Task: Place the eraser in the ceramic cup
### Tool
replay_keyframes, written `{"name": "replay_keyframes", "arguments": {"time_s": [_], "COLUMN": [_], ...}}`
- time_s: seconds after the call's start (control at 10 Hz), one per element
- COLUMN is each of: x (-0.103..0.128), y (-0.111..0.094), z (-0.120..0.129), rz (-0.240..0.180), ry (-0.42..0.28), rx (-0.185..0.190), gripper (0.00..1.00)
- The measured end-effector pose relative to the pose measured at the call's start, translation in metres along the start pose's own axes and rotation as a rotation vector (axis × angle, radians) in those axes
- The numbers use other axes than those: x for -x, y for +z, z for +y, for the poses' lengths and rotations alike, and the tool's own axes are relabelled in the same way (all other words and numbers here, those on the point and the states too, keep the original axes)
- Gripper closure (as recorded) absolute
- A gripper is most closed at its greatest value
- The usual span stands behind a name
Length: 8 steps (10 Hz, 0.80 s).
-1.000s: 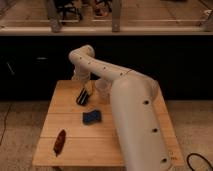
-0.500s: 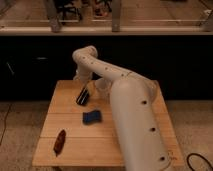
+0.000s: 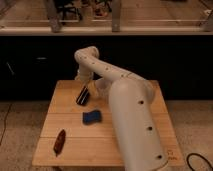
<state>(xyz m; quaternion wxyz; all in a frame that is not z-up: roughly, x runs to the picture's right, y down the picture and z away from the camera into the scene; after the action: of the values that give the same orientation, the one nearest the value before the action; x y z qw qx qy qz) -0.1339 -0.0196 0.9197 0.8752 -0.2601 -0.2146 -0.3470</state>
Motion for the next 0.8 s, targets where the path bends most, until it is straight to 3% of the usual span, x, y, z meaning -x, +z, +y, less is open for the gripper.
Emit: {"name": "replay_keyframes", "arguments": {"time_s": [0.8], "x": [0.005], "y": [0.038], "z": [-0.006], "rz": [-0.026], "ry": [-0.012], "rx": [0.057], "gripper": [0.2]}}
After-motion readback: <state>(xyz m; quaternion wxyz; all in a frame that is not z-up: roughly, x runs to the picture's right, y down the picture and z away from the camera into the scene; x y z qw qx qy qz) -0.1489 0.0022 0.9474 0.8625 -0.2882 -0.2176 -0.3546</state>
